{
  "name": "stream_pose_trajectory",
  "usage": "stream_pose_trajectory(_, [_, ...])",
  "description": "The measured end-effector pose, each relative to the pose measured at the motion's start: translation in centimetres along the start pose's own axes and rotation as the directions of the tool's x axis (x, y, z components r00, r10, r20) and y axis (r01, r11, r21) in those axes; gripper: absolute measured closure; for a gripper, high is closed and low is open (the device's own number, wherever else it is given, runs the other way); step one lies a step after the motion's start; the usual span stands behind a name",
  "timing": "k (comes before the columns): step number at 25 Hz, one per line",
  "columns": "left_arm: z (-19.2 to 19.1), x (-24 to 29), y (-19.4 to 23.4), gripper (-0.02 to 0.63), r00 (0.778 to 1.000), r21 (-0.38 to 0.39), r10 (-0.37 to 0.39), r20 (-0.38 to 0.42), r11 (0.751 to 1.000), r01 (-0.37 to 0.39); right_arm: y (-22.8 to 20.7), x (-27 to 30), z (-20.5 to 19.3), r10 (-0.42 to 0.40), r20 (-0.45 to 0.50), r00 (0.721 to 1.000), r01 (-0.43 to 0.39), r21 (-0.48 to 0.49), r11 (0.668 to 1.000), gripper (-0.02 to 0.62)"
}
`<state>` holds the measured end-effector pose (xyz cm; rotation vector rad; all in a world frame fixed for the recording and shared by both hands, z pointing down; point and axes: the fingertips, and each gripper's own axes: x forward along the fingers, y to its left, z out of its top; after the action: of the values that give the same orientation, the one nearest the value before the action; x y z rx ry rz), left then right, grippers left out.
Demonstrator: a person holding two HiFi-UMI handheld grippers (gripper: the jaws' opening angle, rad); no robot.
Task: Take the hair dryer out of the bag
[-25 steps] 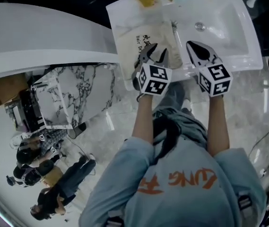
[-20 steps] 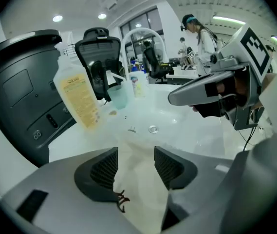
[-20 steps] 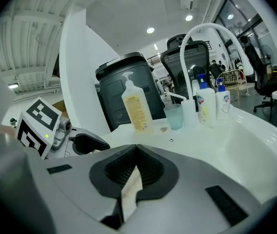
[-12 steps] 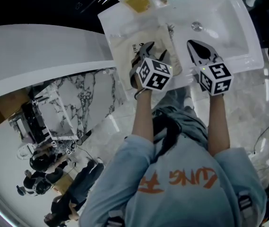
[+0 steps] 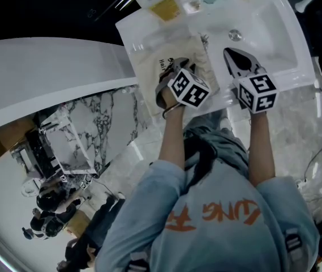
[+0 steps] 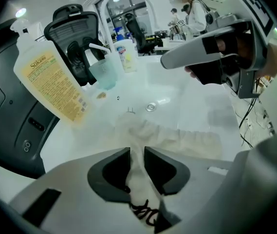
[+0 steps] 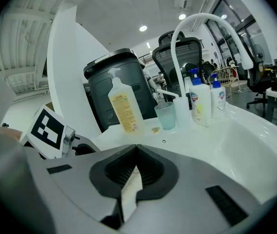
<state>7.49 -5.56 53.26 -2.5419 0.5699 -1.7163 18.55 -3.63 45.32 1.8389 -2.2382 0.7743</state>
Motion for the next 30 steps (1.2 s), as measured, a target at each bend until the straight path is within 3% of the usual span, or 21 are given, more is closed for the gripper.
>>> stream_pose_trajectory(6, [-0.7, -0.5, 0.8, 0.595, 1.000, -0.022, -0.004, 0.021, 1.000, 0.004, 1.2, 1.0, 0.4, 0.019, -0.013, 1.000, -0.020, -0.027, 0.999, 0.595])
stream_pose_trajectory(11, [-0.5, -2.5, 1.5, 0.598, 0.992, -0.114, -0.061, 0.109, 0.991, 0.073, 2.0, 1.9, 1.2, 0.031, -0.023, 0.999, -0.032, -0.060, 0.998, 0.595])
stream_pose_trajectory(14, [-0.3, -3.8, 2.4, 0.598, 0.986, -0.134, -0.075, 0.150, 0.986, 0.096, 1.6, 2.7, 0.4, -0.013, -0.098, 0.995, 0.003, -0.095, 0.995, 0.595])
stream_pose_trajectory(19, [-0.2, -5.3, 4.4, 0.598, 0.951, -0.273, -0.121, 0.285, 0.941, 0.202, 1.2, 4.4, -1.6, 0.000, -0.188, 0.982, -0.014, -0.073, 0.997, 0.594])
stream_pose_trajectory(23, [-0.7, -6.4, 5.4, 0.598, 0.928, -0.288, -0.155, 0.338, 0.922, 0.258, 2.2, 5.9, -3.3, 0.040, -0.258, 0.965, -0.076, -0.129, 0.989, 0.558])
stream_pose_trajectory(27, [-0.6, -7.5, 6.2, 0.598, 0.901, -0.302, -0.180, 0.394, 0.901, 0.312, 4.0, 7.5, -5.0, 0.080, -0.356, 0.931, -0.188, -0.278, 0.942, 0.535])
stream_pose_trajectory(30, [-0.6, -8.0, 6.7, 0.598, 0.880, -0.297, -0.205, 0.428, 0.888, 0.351, 6.1, 8.4, -6.7, 0.110, -0.458, 0.882, -0.327, -0.428, 0.843, 0.501])
